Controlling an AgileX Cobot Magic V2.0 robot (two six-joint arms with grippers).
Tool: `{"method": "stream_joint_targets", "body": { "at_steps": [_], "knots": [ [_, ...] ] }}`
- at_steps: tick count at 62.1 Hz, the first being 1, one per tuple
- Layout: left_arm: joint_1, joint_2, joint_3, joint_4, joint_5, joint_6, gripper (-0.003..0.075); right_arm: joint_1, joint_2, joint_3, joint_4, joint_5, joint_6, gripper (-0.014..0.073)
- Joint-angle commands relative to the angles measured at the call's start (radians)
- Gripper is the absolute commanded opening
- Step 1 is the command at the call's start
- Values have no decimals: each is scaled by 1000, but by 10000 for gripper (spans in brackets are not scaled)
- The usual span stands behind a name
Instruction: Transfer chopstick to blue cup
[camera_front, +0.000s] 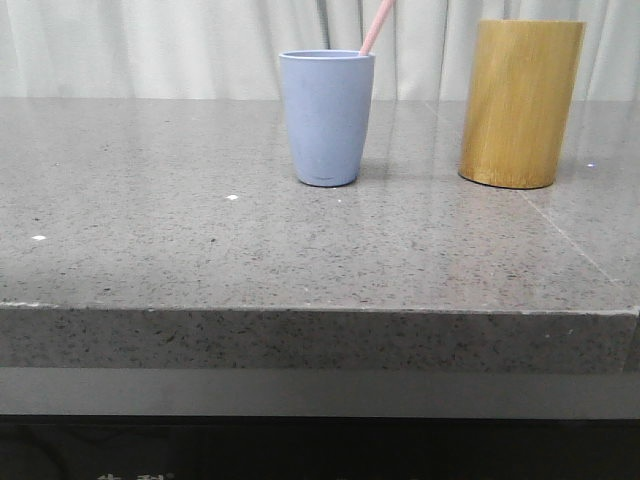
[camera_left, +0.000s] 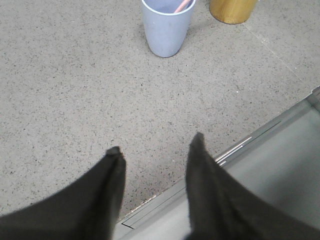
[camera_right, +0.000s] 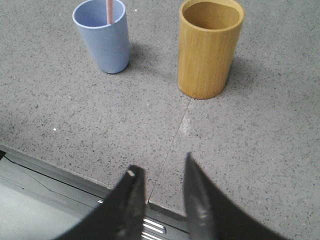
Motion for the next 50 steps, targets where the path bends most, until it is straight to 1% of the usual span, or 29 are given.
{"method": "stream_joint_targets", "body": {
  "at_steps": [1,6,8,44,50],
  "knots": [
    [-6,-11,-22,-4,-75,-6,126,-8,0,-22,-10,-85,3,22],
    [-6,-11,-22,-4,-75,-6,26,-8,0,-22,-10,-85,3,-76],
    [-6,-11,-22,-4,-75,-6,-14,-8,0,-22,-10,-85,3,-65],
    [-8,-21,-15,-7,-77,-6,-19,-8,0,-22,-13,-83,3,-68],
    [1,-60,21,-4,-124,-6,-19,-8,0,-22,-13,-82,3,-68]
  ]
}}
